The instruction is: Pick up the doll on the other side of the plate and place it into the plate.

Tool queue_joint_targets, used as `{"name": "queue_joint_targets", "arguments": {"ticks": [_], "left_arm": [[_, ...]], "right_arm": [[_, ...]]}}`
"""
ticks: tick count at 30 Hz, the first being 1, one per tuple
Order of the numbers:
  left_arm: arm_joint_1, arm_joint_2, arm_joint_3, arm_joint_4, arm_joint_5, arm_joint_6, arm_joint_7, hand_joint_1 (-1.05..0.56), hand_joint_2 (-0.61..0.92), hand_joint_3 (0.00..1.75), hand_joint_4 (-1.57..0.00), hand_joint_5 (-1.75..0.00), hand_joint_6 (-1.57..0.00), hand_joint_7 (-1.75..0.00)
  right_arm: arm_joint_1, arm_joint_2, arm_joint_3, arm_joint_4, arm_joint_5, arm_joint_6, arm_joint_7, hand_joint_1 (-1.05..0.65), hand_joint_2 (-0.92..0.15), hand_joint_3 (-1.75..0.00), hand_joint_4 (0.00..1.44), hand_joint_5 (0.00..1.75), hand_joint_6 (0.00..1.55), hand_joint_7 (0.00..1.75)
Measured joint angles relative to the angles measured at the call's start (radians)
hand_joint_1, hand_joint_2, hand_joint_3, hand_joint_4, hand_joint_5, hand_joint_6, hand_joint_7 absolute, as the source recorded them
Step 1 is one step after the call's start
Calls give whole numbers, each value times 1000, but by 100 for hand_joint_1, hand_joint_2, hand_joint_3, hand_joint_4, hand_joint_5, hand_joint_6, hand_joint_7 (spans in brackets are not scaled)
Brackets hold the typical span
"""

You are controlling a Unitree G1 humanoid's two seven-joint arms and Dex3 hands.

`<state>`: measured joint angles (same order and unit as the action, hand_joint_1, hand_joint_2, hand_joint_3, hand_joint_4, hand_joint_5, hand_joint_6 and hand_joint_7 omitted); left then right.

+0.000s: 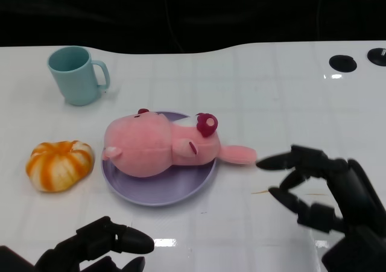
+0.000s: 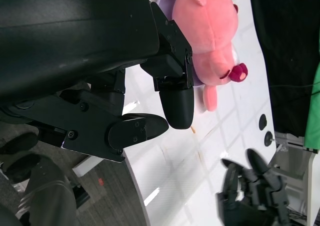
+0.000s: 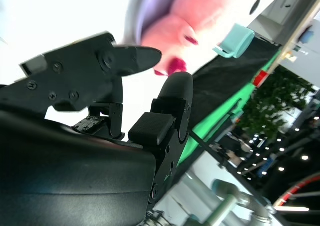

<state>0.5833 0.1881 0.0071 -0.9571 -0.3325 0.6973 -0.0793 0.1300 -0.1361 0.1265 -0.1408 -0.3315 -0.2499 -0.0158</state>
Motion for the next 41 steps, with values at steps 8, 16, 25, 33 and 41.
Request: {"name": "queue_joint_targets", "arguments": {"ticks": [8,16,25,33,41], "left_arm": [[-10,4,10,4,-2,-1,-10,-23,88,53,-56,-168,-60,-120],[-34,6,31,1,-20,39,-10,-26,89,50,-59,-166,-61,-119],[-68,7,20,9,-4,43,-10,-25,89,49,-60,-166,-60,-118],[-69,0,12,19,9,42,-10,-26,90,48,-59,-168,-59,-120],[-65,0,0,19,12,39,-10,-24,89,51,-58,-170,-57,-123]], "right_arm": [[96,12,-12,-20,12,-51,-29,0,-37,-126,89,150,87,113],[174,21,-28,-52,17,-82,-50,2,-29,-140,89,172,85,134],[145,25,-31,38,35,-131,-56,3,-23,-150,89,173,85,135],[129,25,-31,54,58,-141,-43,3,-28,-142,88,172,84,134],[116,22,-31,55,74,-141,-15,3,-28,-143,86,173,83,134]]}}
